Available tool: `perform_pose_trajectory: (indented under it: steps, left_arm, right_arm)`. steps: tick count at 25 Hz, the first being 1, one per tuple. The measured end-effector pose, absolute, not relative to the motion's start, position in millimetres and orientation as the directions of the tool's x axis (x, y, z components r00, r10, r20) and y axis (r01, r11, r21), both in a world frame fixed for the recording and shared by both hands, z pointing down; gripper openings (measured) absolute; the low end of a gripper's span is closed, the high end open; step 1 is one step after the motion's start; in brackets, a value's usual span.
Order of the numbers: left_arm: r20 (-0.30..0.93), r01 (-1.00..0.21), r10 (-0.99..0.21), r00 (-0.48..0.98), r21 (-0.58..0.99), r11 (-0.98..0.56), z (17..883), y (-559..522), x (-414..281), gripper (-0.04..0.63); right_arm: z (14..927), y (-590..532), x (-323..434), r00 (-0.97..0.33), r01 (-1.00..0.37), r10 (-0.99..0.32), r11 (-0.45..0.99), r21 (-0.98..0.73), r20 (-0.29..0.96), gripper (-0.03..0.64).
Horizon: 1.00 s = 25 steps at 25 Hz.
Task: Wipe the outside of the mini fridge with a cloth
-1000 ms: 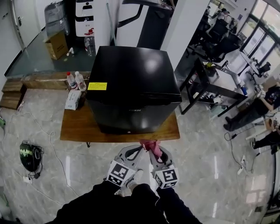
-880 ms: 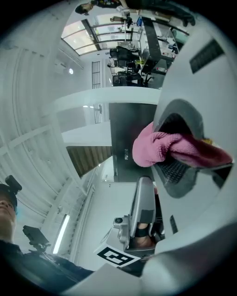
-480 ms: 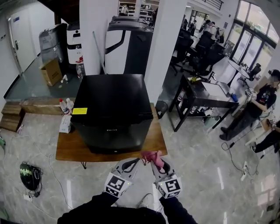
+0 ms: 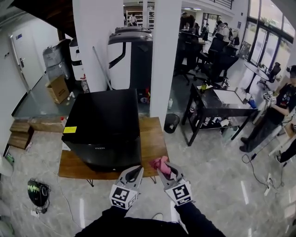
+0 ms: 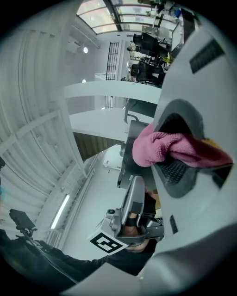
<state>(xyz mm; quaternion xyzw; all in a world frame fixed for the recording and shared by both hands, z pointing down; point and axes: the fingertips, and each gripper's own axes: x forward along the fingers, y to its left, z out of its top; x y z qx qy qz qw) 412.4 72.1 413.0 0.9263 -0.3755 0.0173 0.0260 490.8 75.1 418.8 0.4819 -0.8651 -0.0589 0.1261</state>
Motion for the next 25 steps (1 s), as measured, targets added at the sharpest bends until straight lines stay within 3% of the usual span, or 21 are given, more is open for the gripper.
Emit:
perform_pose_trajectory:
  steps: [9,25]
  left_arm:
    - [0.038,-0.760,-0.759,0.650,0.036,-0.649,399.5,39.8,445.2,0.006]
    - [0.054,-0.668,-0.666,0.744,0.071,-0.741,418.7,-8.0,439.8,0.006]
  right_arm:
    - [417.1,16.2,506.1,-0.595,-0.703,-0.781,0.621,0.348,0.191,0.110]
    - [430.8,-70.9,461.1,-0.568,-0.578,-0.762,0.638,0.508,0.310,0.110]
